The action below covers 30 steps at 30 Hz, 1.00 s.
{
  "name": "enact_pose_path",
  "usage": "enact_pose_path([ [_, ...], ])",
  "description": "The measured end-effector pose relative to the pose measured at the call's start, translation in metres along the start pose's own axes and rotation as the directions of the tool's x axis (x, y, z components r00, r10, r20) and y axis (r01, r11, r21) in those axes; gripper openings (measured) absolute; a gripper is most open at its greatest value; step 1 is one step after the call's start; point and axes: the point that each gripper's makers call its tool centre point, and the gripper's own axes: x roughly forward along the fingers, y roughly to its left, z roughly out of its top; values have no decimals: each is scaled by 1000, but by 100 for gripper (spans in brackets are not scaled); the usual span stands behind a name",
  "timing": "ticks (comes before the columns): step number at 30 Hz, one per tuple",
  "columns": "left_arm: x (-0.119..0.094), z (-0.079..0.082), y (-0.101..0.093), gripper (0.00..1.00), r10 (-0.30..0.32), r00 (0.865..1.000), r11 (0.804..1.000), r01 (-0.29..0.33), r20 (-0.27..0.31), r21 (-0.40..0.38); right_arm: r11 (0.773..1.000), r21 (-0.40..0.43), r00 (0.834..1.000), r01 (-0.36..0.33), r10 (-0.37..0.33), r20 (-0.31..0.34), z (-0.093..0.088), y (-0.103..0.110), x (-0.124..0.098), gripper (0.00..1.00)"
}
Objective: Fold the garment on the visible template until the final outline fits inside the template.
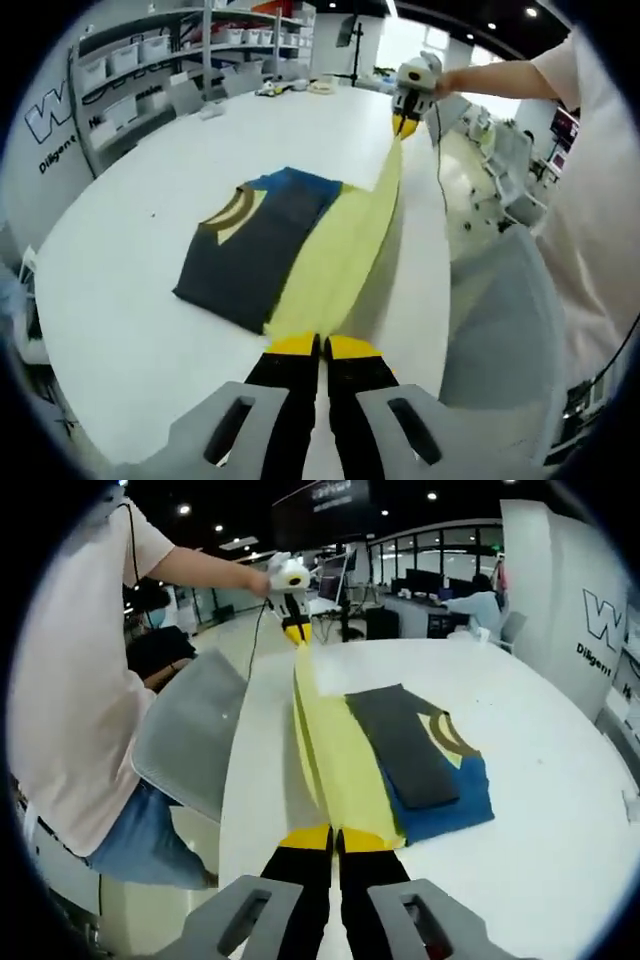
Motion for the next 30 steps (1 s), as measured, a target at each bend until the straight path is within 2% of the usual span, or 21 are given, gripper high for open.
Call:
enact_pose_path([
  [6, 5, 23, 44, 0, 39, 999, 999, -38, 23, -18, 999, -9, 999, 36, -36, 2, 12, -38, 1, 0],
  [12, 16, 36, 82, 0, 64, 998, 997, -63, 22, -34, 997, -6, 997, 83, -83, 1, 22, -78, 5, 0],
  [20, 31, 51, 115, 0, 85, 996, 994, -84, 10, -66, 991, 27, 991, 133, -133, -11, 22, -128, 16, 0],
  [26, 39, 55, 140, 0, 94, 996, 990, -92, 6, -108, 984, 71, 986, 164, -163, -21, 22, -158, 28, 0],
  [30, 49, 54, 153, 0, 91, 996, 989, -93, -23, -111, 978, 98, 982, 187, -185, -29, 21, -176, 35, 0],
])
